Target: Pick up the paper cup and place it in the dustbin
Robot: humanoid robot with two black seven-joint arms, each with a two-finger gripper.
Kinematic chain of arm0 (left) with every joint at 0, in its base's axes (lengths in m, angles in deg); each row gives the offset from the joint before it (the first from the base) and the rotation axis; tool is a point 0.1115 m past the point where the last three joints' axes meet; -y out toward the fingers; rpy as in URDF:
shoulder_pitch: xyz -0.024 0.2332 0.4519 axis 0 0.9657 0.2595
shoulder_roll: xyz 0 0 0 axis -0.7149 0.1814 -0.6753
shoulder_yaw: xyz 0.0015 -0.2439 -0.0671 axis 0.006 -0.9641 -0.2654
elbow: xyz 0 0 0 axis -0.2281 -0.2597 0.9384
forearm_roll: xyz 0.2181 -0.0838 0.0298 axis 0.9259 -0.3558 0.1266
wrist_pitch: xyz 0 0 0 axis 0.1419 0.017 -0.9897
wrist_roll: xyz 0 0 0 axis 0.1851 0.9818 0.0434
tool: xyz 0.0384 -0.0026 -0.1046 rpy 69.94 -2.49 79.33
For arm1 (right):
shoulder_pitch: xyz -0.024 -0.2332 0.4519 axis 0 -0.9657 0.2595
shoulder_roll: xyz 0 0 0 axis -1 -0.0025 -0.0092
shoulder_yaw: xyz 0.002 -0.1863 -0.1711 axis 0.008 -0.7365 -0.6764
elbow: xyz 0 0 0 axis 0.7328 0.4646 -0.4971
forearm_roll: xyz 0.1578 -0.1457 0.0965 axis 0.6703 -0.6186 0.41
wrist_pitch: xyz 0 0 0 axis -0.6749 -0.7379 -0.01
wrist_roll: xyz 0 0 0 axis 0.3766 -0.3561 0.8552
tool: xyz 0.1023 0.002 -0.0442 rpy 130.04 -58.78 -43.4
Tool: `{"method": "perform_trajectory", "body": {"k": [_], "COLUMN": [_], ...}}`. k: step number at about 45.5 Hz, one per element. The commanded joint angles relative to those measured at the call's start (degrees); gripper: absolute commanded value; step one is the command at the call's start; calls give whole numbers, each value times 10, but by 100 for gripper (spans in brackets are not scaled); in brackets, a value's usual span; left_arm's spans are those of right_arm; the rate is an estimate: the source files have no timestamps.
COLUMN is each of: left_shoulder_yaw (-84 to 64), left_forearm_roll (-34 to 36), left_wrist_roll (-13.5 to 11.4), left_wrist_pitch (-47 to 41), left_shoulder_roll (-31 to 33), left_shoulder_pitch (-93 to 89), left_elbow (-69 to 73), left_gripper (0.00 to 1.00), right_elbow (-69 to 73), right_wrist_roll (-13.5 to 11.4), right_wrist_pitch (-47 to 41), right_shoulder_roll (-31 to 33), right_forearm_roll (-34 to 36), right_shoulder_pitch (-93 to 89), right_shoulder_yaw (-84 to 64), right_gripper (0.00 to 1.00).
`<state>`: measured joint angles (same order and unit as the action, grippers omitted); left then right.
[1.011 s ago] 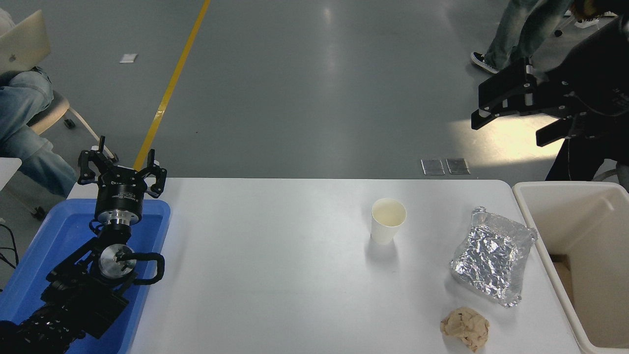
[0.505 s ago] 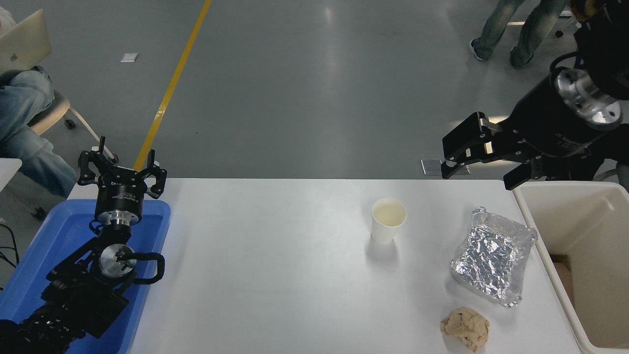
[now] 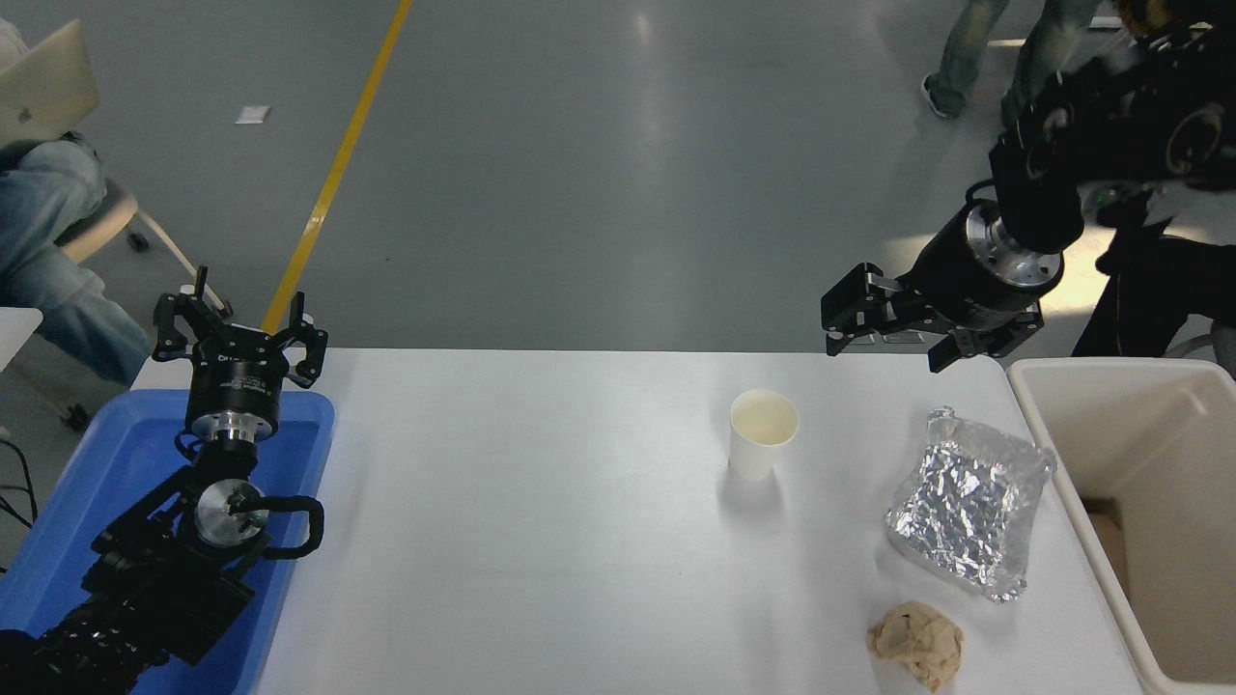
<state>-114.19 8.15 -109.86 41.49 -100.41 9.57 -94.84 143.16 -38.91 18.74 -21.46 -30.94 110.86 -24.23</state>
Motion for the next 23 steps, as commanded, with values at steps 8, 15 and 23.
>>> {"method": "perform_trajectory", "body": {"k": [8, 15, 23], "left_shoulder_yaw": [0, 0, 0], "left_forearm_roll": [0, 0, 1], "left_wrist_roll": [0, 0, 0], "left_wrist_pitch": [0, 0, 0], "left_shoulder_roll": [0, 0, 0], "left_shoulder_pitch": [0, 0, 0], "left_elbow": [0, 0, 0], "left_gripper": [99, 99, 99], "right_elbow": [-251, -287, -330], "right_wrist_roll": [-1, -1, -2], "right_wrist_pitch": [10, 36, 56], "right_shoulder_roll": [-72, -82, -102], "right_forearm_roll": [-10, -20, -42], "right_shoulder_pitch": [-258, -303, -343], "right_shoulder_yaw": [77, 82, 91], "right_gripper": [100, 100, 100]}}
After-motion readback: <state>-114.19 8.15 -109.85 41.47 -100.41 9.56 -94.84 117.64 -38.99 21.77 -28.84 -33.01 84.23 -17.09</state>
